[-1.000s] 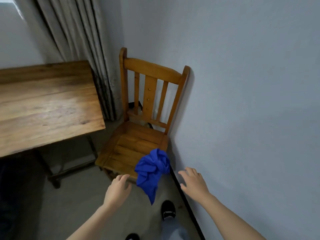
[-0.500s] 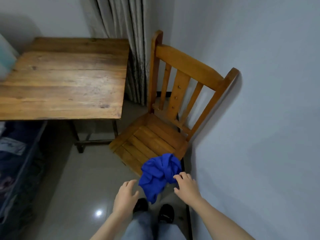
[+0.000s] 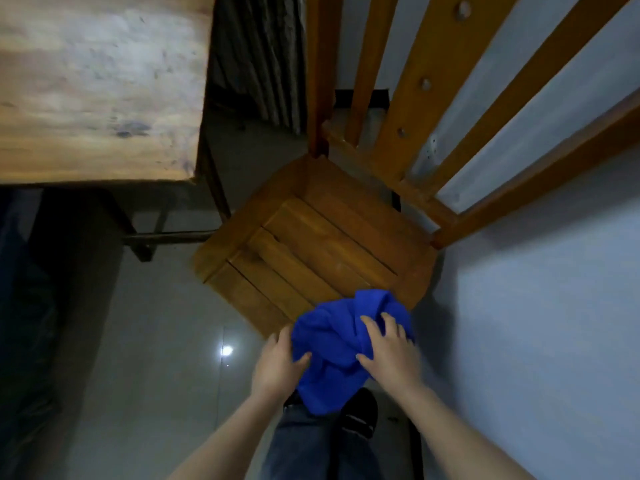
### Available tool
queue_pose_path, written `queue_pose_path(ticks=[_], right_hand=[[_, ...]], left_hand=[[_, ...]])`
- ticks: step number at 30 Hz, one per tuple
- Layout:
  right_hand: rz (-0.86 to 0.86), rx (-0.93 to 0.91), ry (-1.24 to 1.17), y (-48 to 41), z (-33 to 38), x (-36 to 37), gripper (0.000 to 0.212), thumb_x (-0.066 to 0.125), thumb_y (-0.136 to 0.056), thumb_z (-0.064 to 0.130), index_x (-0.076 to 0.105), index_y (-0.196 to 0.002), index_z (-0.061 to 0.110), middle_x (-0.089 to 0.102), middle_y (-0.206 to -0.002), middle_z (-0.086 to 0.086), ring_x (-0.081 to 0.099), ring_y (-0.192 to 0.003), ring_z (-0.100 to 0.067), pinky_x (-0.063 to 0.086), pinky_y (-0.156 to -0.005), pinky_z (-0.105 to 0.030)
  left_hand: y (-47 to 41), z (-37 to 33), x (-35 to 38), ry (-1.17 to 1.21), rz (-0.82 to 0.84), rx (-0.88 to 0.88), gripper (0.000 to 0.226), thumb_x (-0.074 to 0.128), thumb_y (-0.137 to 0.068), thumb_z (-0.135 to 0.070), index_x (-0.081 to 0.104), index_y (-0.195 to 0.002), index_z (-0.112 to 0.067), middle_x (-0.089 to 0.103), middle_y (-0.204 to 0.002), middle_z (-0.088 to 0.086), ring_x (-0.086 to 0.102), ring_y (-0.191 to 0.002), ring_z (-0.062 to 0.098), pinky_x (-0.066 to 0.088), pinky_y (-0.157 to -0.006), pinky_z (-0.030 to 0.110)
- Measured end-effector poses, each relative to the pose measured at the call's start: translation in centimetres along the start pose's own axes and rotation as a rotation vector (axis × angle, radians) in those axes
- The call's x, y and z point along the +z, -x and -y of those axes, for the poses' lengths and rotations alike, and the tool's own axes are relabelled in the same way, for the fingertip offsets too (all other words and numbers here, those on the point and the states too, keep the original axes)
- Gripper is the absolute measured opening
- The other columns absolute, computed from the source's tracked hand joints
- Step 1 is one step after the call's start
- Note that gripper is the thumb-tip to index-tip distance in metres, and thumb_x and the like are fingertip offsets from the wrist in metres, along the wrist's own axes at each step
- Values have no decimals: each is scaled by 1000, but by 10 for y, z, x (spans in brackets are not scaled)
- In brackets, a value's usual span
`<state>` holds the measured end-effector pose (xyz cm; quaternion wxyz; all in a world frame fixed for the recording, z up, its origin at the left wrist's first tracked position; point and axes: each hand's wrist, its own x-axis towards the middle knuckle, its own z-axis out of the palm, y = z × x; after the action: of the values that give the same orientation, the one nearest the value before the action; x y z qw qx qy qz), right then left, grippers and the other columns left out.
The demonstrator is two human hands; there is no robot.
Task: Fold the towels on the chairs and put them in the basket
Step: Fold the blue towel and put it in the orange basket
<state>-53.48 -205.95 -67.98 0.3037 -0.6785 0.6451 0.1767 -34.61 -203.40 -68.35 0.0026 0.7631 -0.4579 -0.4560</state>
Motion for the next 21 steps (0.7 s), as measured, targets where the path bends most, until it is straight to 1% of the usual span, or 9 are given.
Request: queue_pose_path(ticks=[3,6,8,10,13,15,18,19,21], right_hand=[[10,3,29,-15,0,18,68,52,-91,39,13,-146,32,8,-153,-9,21,-137,-29,31,-106,-39],[-59,-18,-57,-25,1,22,56,48,-94,23,24,-144,27,24,-149,-5,25,-133,-25,34,-102,-32],[-130,18,-255,-29,0,16,48,50,-92,15,38,-138,20,42,-137,-3,38,-125,-21,38,-92,-29],[-221,126,-524,-33,-2,-3,42,55,-87,9,50,-128,18,54,-122,-2,51,-110,-20,42,-79,-27],[-240,273,-982,-47,-9,-46,39,59,-82,6,53,-115,25,58,-111,-2,57,-80,-10,42,-60,-21],[-205,306,-1149,-56,-13,-77,39,60,-81,6,50,-112,29,56,-116,-6,60,-85,-18,47,-64,-26],[-155,383,-1188,-72,-13,-112,47,62,-83,5,49,-124,22,51,-128,-10,56,-107,-28,50,-85,-38],[-127,423,-1278,-78,-11,-121,49,62,-83,4,47,-128,19,51,-129,-12,56,-107,-28,50,-85,-40],[-46,509,-1675,-88,-4,-139,45,60,-86,4,46,-128,14,51,-129,-17,57,-100,-28,50,-77,-38]], left_hand=[[-28,0,17,-33,-7,1,70,64,-84,-32,27,-141,-18,40,-137,10,44,-123,27,44,-93,36],[-47,-3,22,-13,-35,-11,67,62,-86,-27,26,-142,-19,40,-136,10,48,-117,29,46,-88,37],[-52,-7,20,13,-54,-12,43,57,-88,-18,44,-129,-17,55,-121,9,55,-100,26,48,-79,36],[-53,-13,10,69,-117,-1,24,55,-88,-13,58,-111,-15,62,-101,4,54,-86,19,44,-70,31],[-53,-26,-20,159,-125,85,9,58,-86,-12,60,-85,-20,59,-79,-4,55,-77,17,41,-61,27],[-55,-36,-48,147,-106,160,11,61,-85,-15,58,-75,-19,57,-73,-2,53,-70,16,39,-60,28],[-60,-46,-88,269,-106,190,11,62,-86,-14,58,-76,-15,57,-74,1,51,-67,12,40,-61,27],[-62,-48,-98,319,-118,177,10,61,-86,-13,59,-77,-16,58,-74,-1,51,-67,10,41,-61,25],[-67,-49,-114,429,-190,134,11,60,-88,-13,61,-79,-19,59,-75,-6,53,-69,5,42,-58,17]])
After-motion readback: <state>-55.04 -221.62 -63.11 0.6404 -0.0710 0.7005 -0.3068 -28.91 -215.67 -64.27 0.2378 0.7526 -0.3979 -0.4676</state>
